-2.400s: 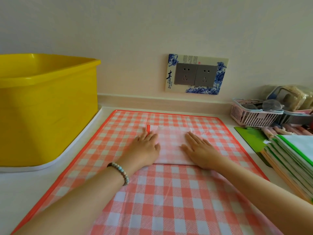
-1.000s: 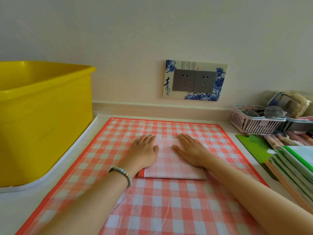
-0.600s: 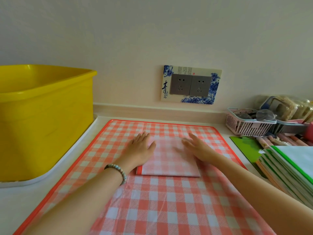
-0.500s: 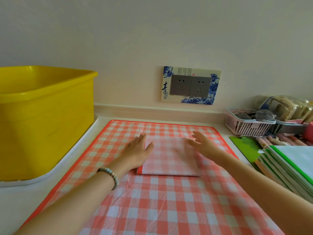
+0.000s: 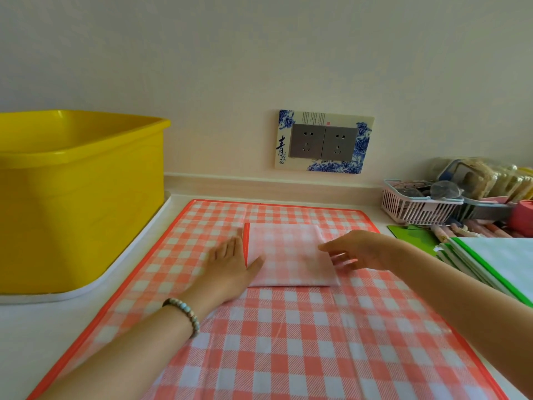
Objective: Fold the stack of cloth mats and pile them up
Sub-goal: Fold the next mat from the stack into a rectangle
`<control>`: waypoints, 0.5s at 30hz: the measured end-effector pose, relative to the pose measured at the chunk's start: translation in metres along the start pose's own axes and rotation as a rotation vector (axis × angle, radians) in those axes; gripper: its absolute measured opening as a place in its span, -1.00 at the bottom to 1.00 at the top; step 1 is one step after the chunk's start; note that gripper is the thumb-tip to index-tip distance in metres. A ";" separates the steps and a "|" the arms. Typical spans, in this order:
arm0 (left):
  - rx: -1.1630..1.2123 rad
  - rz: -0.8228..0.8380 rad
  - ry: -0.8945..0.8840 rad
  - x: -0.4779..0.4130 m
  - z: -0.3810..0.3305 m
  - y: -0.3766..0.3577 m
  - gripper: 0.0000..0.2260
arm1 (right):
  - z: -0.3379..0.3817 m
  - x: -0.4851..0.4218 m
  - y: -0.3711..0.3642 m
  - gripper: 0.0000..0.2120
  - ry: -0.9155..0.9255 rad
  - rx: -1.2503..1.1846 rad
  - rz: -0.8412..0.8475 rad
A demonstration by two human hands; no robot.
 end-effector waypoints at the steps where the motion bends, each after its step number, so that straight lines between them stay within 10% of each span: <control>1: -0.003 -0.005 0.001 0.001 0.000 0.000 -0.22 | 0.002 0.001 -0.002 -0.61 -0.012 0.004 -0.011; 15: 0.249 -0.200 -0.060 0.009 -0.001 0.007 -0.29 | 0.017 0.018 -0.046 -0.61 0.116 -0.361 -0.030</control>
Point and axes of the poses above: each hand's wrist, its own x-axis away from the middle knuckle, its own y-axis out of the back of the hand, z = x × y, the point moved 2 cm from there along -x, towards the middle knuckle, and after that the axes turned 14 degrees about -y, right-handed, at the moved point
